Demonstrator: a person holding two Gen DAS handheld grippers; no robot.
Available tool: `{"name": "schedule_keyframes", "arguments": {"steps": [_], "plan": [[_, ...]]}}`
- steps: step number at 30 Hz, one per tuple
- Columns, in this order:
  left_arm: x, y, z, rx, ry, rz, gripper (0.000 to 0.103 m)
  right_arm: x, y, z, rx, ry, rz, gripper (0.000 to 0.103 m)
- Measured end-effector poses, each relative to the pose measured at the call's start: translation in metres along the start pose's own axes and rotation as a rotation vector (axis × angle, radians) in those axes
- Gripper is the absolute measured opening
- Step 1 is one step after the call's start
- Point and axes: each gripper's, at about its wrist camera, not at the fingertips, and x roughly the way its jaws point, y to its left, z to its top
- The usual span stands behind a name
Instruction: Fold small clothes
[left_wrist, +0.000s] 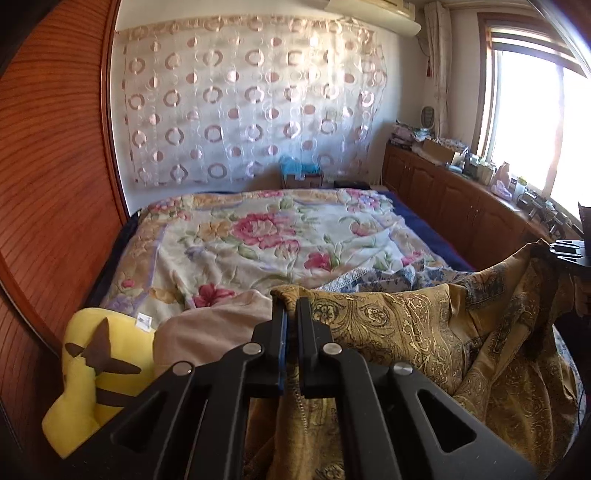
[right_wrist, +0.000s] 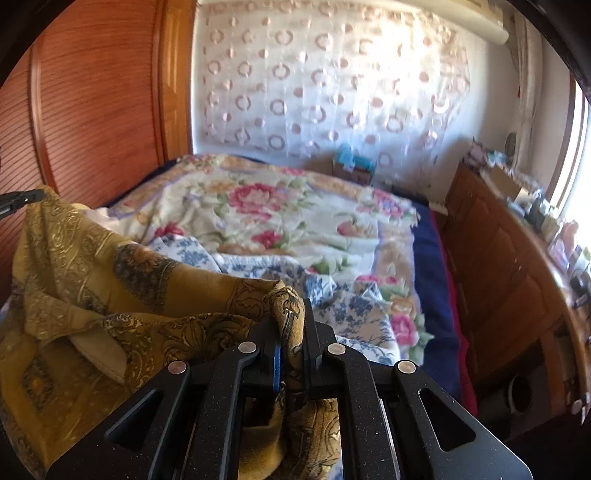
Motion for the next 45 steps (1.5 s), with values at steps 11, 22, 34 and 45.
{"name": "schedule_keyframes", "arguments": {"steps": [11, 22, 34, 45], "plan": [[0.013, 0.001, -0.02, 0.064, 0.085, -0.011, 0.024, 0.052, -0.021, -0.008, 0.077, 0.082, 0.009, 0.044], [-0.004, -0.051, -0.045, 0.105, 0.136, -0.146, 0.041, 0.017, 0.005, 0.002, 0.037, 0.045, 0.077, 0.058], [0.029, -0.091, -0.092, 0.147, 0.291, -0.184, 0.043, 0.044, 0.067, -0.01, -0.022, 0.134, 0.206, 0.059], [0.03, -0.098, -0.106, 0.172, 0.245, -0.132, 0.048, 0.07, 0.098, -0.023, -0.072, 0.212, 0.203, 0.052]]}}
